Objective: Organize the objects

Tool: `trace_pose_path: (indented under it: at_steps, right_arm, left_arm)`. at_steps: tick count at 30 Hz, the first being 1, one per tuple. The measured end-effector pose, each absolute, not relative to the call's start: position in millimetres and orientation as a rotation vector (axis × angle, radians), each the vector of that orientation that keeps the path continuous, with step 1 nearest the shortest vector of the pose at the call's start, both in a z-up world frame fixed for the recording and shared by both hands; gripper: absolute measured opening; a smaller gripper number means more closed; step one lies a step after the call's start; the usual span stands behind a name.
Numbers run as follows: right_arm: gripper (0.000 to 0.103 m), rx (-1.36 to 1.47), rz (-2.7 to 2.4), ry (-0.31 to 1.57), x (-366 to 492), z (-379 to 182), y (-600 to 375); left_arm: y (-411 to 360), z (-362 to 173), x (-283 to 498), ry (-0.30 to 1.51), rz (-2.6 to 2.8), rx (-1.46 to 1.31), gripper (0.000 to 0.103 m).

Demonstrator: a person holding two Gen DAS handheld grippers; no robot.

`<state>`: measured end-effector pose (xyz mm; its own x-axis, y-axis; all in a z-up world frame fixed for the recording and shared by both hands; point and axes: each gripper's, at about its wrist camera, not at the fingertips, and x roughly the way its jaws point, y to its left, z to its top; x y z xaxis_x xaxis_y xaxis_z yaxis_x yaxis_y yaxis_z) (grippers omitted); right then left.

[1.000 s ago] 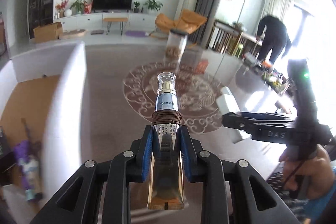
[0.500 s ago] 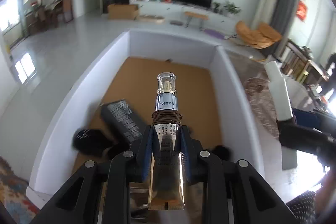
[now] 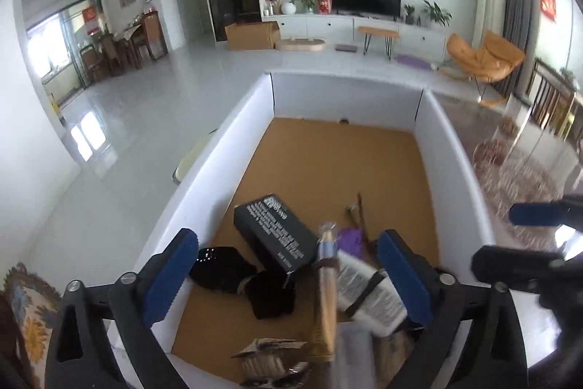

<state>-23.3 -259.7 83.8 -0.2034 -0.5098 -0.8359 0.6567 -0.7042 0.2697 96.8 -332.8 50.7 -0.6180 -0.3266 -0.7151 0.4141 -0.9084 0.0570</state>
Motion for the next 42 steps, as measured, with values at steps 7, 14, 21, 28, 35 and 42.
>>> trace_pose_path:
  at_steps: [7, 14, 21, 28, 35, 42]
  right_arm:
    - [0.094, 1.242, -2.014, 0.310, -15, 114, -258]
    - [0.094, 1.231, -2.014, 0.368, -15, 117, -262]
    - [0.094, 1.236, -2.010, 0.391, -14, 115, -265]
    - [0.094, 1.212, -2.020, 0.437, -10, 119, -269]
    - [0.094, 1.207, -2.021, 0.448, -8, 121, -271]
    - [0.094, 1.200, -2.016, 0.457, -8, 124, -274]
  left_arm:
    - [-327, 73, 98, 0.230, -2.363, 1.144, 0.102]
    - [-330, 73, 104, 0.300, -2.305, 1.137, 0.102]
    - [-330, 74, 104, 0.269, -2.280, 1.137, 0.102]
    - [-332, 75, 106, 0.289, -2.271, 1.134, 0.102]
    - [-333, 77, 108, 0.301, -2.265, 1.121, 0.102]
    - [-335, 79, 109, 0.312, -2.260, 1.112, 0.102]
